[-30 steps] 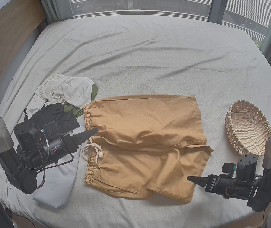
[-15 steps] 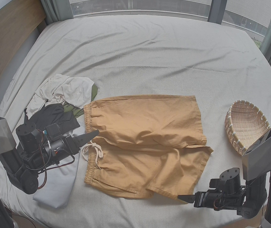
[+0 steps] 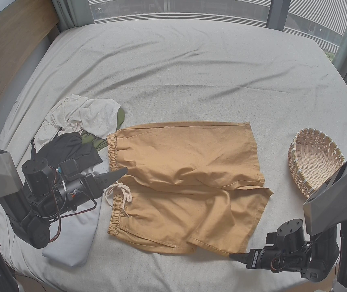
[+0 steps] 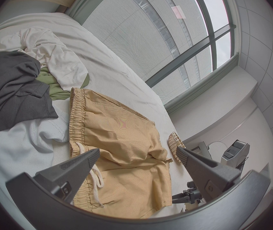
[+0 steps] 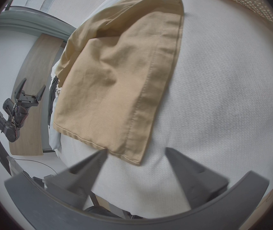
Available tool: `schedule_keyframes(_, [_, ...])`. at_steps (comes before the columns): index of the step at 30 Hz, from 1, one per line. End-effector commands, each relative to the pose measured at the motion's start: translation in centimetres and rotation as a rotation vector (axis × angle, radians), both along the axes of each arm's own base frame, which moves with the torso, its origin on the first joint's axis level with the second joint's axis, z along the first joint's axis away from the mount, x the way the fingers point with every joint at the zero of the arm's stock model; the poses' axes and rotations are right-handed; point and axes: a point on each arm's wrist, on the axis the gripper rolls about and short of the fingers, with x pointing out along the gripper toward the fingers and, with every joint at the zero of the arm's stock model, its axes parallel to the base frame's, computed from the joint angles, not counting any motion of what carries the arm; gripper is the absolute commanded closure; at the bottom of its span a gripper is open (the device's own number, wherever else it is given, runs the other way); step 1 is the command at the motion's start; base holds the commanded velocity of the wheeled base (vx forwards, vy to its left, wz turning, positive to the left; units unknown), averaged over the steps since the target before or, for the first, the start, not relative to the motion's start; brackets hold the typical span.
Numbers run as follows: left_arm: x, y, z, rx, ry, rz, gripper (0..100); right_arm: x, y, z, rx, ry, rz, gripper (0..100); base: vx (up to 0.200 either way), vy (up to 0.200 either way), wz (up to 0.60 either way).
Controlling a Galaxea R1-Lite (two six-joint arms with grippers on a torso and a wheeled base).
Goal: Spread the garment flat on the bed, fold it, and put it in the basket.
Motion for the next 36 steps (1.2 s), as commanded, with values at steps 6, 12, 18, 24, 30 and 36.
schedule_keyframes(6, [-0.1, 0.0, 0.1, -0.001, -0.003, 0.001, 0, 0.0, -0.1, 0.0, 0.000, 0.000, -0.004, 100, 0.000, 0.000, 0.00])
schedule_keyframes(12, [-0.2, 0.0, -0.1, 0.002, 0.007, 0.001, 0, 0.1, -0.6, 1.6, 0.027, -0.053, -0.033, 100, 0.000, 0.000, 0.00])
schedule_keyframes(18, [-1.4, 0.5, -1.3, 0.039, 0.059, 0.003, 0, 0.9, -2.3, 3.6, 0.046, -0.129, -0.122, 100, 0.000, 0.000, 0.00])
schedule_keyframes(24, [-2.6, 1.7, -3.0, 0.059, 0.153, 0.026, 0, 0.8, -3.5, 3.9, 0.013, -0.093, -0.166, 100, 0.000, 0.000, 0.00])
schedule_keyframes(30, [-2.5, 1.8, -3.5, 0.081, 0.152, 0.026, 0, 0.0, -3.5, 3.6, -0.025, -0.024, -0.149, 100, 0.000, 0.000, 0.00])
schedule_keyframes(36, [-2.3, 1.9, -3.5, 0.080, 0.146, 0.032, 0, -0.1, -3.2, 2.7, -0.048, 0.016, -0.128, 100, 0.000, 0.000, 0.00])
